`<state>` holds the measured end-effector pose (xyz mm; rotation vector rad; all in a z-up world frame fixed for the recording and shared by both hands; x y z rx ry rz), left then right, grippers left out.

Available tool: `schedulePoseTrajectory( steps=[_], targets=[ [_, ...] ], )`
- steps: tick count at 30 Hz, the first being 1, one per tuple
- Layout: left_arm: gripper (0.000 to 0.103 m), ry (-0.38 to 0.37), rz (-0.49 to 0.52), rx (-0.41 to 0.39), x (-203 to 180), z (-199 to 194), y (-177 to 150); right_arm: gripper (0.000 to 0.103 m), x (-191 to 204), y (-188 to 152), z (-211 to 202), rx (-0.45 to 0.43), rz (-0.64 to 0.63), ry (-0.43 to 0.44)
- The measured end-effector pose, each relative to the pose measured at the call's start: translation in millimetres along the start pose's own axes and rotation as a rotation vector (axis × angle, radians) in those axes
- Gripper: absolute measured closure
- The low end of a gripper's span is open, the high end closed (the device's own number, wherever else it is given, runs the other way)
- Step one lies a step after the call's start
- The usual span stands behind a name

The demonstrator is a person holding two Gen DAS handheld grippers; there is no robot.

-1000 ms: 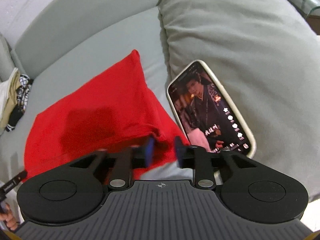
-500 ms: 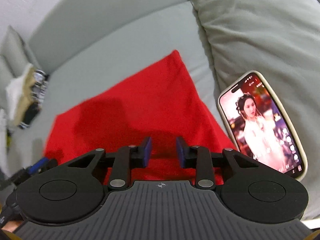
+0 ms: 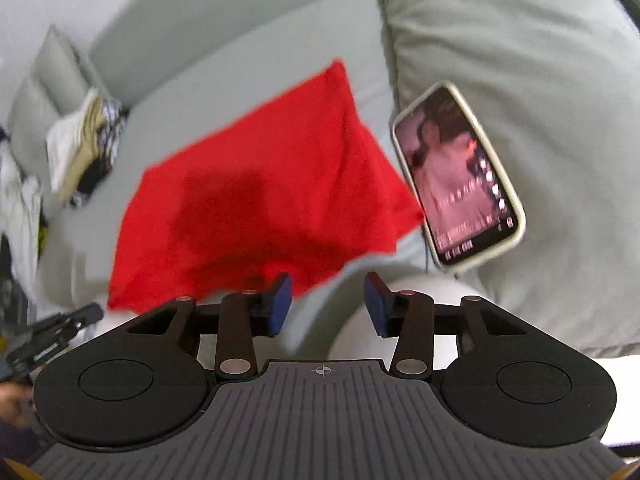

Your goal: Fold clothes

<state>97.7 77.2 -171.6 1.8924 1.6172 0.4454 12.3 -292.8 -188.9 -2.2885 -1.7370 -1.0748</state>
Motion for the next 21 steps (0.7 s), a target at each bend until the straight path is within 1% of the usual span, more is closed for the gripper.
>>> schedulePoseTrajectory(
  steps=[1, 2, 3, 5, 6, 7, 8, 9, 10, 11, 12, 13, 14, 15, 16, 17, 18, 19, 20, 21],
  targets=[
    [0.085, 0.000, -0.015, -0.020, -4, 4, 5, 0.059, 3, 3, 3, -0.020, 0.003, 0.010],
    [0.080, -0.008, -0.012, -0.046, -13, 10, 10, 0.061, 7, 6, 6, -0.036, -0.001, 0.026],
    [0.078, -0.011, -0.009, -0.069, -22, 16, 14, 0.064, 12, 12, 13, -0.049, -0.010, 0.042],
    [0.077, 0.033, 0.003, -0.085, -36, 39, 21, 0.066, 19, 26, 34, -0.071, -0.014, 0.056],
    [0.077, 0.047, 0.003, -0.056, -41, 54, 23, 0.066, 21, 35, 48, -0.068, -0.006, 0.053],
    [0.083, 0.051, 0.002, -0.020, -45, 68, 23, 0.066, 20, 40, 62, -0.053, 0.015, 0.043],
    [0.092, 0.010, -0.009, 0.051, -49, 77, 17, 0.066, 17, 41, 76, -0.029, 0.045, 0.031],
    [0.098, -0.040, -0.015, 0.123, -55, 85, 10, 0.066, 16, 40, 88, 0.011, 0.077, 0.034],
    [0.097, -0.135, 0.010, 0.195, -64, 83, -2, 0.066, 17, 35, 97, 0.071, 0.110, 0.056],
    [0.093, -0.203, 0.078, 0.237, -72, 73, -15, 0.066, 19, 28, 102, 0.128, 0.121, 0.080],
    [0.093, -0.213, 0.175, 0.259, -77, 61, -30, 0.066, 24, 19, 99, 0.182, 0.102, 0.108],
    [0.094, -0.165, 0.258, 0.267, -75, 50, -44, 0.065, 27, 9, 92, 0.225, 0.072, 0.123],
    [0.094, -0.124, 0.328, 0.273, -72, 39, -56, 0.062, 27, 1, 81, 0.250, 0.033, 0.115],
    [0.094, -0.120, 0.333, 0.265, -66, 28, -62, 0.060, 25, -6, 68, 0.260, 0.005, 0.097],
    [0.094, -0.121, 0.329, 0.257, -60, 17, -67, 0.060, 22, -12, 54, 0.255, -0.016, 0.081],
    [0.093, -0.148, 0.275, 0.240, -54, 9, -64, 0.060, 19, -15, 41, 0.240, -0.033, 0.069],
    [0.093, -0.166, 0.203, 0.204, -49, 4, -56, 0.060, 17, -16, 30, 0.218, -0.038, 0.064],
    [0.091, -0.178, 0.135, 0.167, -44, 0, -47, 0.059, 15, -13, 21, 0.187, -0.028, 0.071],
    [0.084, -0.162, 0.081, 0.116, -43, 1, -35, 0.059, 14, -9, 15, 0.152, -0.021, 0.076],
    [0.083, -0.146, 0.035, 0.068, -43, 3, -24, 0.059, 15, -2, 13, 0.106, -0.021, 0.076]
  ],
)
Point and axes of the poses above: each gripper's, at about its wrist camera, not at the fingertips, and z roughly the way its jaws point, x to its left, y to its top, the point moved 8 cm from there along z, roughly the way its jaws point, and after that the axes turned 9 degrees about y, right-handed, at the moved point
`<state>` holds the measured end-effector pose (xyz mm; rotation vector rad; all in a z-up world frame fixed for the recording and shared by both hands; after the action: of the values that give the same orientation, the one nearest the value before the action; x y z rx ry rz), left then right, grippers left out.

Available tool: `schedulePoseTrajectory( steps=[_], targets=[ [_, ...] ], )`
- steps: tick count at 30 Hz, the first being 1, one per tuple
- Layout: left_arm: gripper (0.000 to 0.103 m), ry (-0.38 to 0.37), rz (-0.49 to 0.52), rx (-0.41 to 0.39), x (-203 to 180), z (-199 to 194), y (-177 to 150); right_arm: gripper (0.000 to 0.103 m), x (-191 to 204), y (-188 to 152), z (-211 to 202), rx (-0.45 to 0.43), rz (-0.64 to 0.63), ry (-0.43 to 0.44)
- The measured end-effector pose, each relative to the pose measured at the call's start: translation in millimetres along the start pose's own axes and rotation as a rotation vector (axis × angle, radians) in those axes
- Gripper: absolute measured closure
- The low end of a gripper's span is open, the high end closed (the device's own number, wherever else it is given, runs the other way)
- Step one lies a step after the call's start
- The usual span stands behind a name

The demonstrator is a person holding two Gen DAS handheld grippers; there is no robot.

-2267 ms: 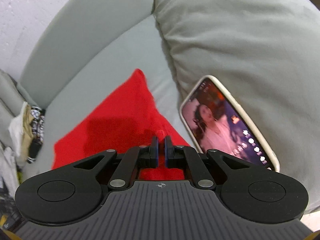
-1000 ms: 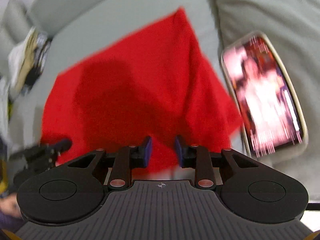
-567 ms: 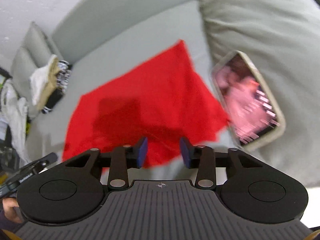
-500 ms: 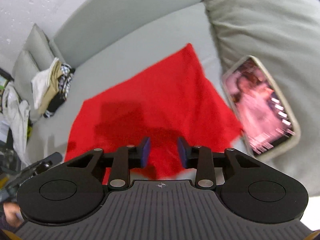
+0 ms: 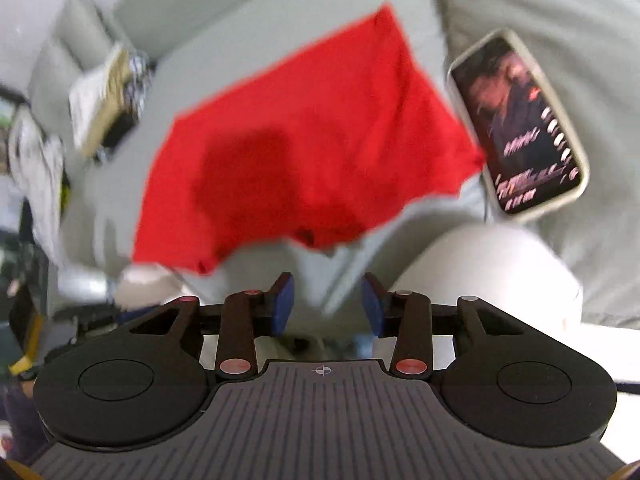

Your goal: Fold clothes

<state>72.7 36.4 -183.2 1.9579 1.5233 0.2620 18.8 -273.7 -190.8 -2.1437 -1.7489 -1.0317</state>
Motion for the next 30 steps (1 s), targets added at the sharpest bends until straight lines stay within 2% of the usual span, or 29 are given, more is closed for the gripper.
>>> schedulePoseTrajectory(
  steps=[2, 3, 4, 5, 6, 8, 9, 10, 11, 13, 14, 15, 17, 18, 19, 20, 22, 23, 24, 25, 28, 30],
  targets=[
    [0.081, 0.028, -0.008, -0.073, -14, 12, 19, 0.062, 6, 12, 5, -0.075, -0.005, -0.005],
    [0.081, 0.046, 0.012, -0.105, -26, 23, 26, 0.068, 11, 17, 15, -0.097, -0.011, -0.003],
    [0.081, 0.072, 0.040, -0.127, -38, 34, 28, 0.078, 18, 19, 28, -0.102, -0.020, 0.002],
    [0.081, 0.107, 0.087, -0.140, -49, 48, 29, 0.079, 26, 20, 44, -0.096, -0.041, 0.002],
    [0.081, 0.133, 0.126, -0.127, -57, 62, 26, 0.079, 34, 20, 60, -0.090, -0.077, -0.005],
    [0.084, 0.172, 0.228, 0.000, -66, 88, 6, 0.079, 45, 18, 88, -0.076, -0.159, -0.035],
    [0.085, 0.189, 0.272, 0.054, -70, 97, -4, 0.079, 42, 12, 97, -0.054, -0.222, -0.095],
    [0.085, 0.192, 0.287, 0.056, -69, 91, -9, 0.085, 39, 2, 108, -0.017, -0.283, -0.161],
    [0.086, 0.191, 0.296, 0.067, -68, 85, -13, 0.088, 37, -8, 110, 0.001, -0.333, -0.192],
    [0.089, 0.159, 0.235, 0.141, -56, 71, -15, 0.088, 35, -22, 98, 0.037, -0.341, -0.203],
    [0.088, 0.143, 0.213, 0.131, -51, 62, -13, 0.092, 32, -26, 90, 0.056, -0.320, -0.201],
    [0.088, 0.146, 0.187, 0.101, -43, 51, -6, 0.091, 29, -25, 80, 0.063, -0.288, -0.192],
    [0.087, 0.152, 0.132, 0.041, -27, 31, 7, 0.079, 24, -21, 59, 0.051, -0.239, -0.173],
    [0.086, 0.154, 0.099, 0.010, -19, 25, 17, 0.075, 27, -11, 45, -0.010, -0.237, -0.159],
    [0.077, 0.159, 0.057, -0.012, -9, 21, 28, 0.058, 28, 1, 32, -0.075, -0.227, -0.142],
    [0.066, 0.163, 0.014, -0.035, 0, 17, 38, 0.045, 28, 15, 21, -0.138, -0.212, -0.126],
    [0.063, 0.175, -0.068, -0.078, 19, 10, 59, 0.043, 26, 42, 0, -0.251, -0.175, -0.100],
    [0.062, 0.190, -0.099, -0.086, 27, 13, 65, 0.041, 21, 54, -4, -0.276, -0.141, -0.100],
    [0.060, 0.204, -0.131, -0.093, 36, 16, 72, 0.040, 13, 66, -5, -0.291, -0.098, -0.098],
    [0.054, 0.212, -0.172, -0.095, 45, 21, 78, 0.040, 3, 77, -4, -0.304, -0.048, -0.092],
    [0.051, 0.248, -0.301, -0.066, 75, 50, 95, 0.040, -26, 105, 12, -0.317, 0.092, -0.053],
    [0.050, 0.287, -0.347, -0.043, 96, 69, 106, 0.042, -40, 122, 30, -0.323, 0.126, -0.049]
  ],
)
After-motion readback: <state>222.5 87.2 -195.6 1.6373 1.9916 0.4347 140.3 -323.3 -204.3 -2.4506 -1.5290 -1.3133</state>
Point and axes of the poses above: each gripper's, at about its wrist camera, not at the fingertips, and z roughly the way its jaws point, x to its left, y to its top, the point moved 8 cm from there along z, roughly the way its jaws point, and after that the axes turned 9 degrees about y, right-handed, at the moved point
